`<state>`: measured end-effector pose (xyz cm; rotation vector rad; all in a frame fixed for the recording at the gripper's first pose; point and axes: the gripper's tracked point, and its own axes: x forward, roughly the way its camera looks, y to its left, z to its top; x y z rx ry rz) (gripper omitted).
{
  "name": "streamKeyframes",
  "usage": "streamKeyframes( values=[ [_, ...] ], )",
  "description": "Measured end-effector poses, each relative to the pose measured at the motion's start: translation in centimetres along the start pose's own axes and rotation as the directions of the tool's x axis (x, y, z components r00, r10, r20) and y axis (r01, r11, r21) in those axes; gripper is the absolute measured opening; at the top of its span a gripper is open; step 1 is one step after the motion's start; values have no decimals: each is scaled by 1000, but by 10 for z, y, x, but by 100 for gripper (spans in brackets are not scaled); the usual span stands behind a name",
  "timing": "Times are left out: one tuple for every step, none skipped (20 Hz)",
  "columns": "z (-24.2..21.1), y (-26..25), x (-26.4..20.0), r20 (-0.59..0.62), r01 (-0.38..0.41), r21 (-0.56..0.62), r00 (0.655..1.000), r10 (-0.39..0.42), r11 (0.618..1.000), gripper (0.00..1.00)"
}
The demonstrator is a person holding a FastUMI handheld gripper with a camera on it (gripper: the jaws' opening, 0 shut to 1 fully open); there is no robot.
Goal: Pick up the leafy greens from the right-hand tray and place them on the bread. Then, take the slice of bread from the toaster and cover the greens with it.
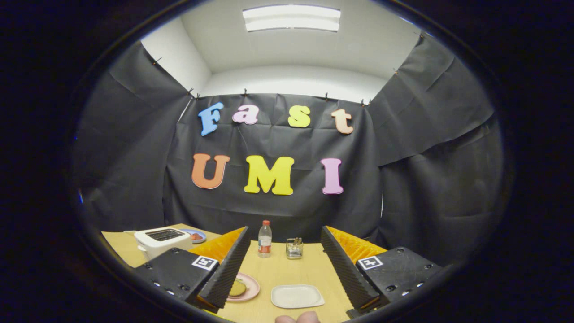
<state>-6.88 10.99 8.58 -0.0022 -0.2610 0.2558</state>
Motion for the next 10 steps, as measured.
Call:
streamKeyframes(
  values=[
    [1,0,0,6,5,6,1000,-5,1000,97],
    [3,1,0,12,11,11,1000,-11,1000,97],
    [3,1,0,16,19,19,1000,-19,1000,97],
    [1,1,0,14,27,26,1000,-28,999,97],
    [0,-2,0,12,50,29,999,-50,998,97],
    [-1,-5,0,15,65,29,998,-65,997,97],
    [0,-4,1,17,77,31,997,-77,997,97],
    [-1,-4,2,17,82,39,996,-82,996,97],
    [-3,-1,2,12,76,48,997,-77,996,97],
    [-5,0,3,6,73,55,997,-74,996,97]
  ],
)
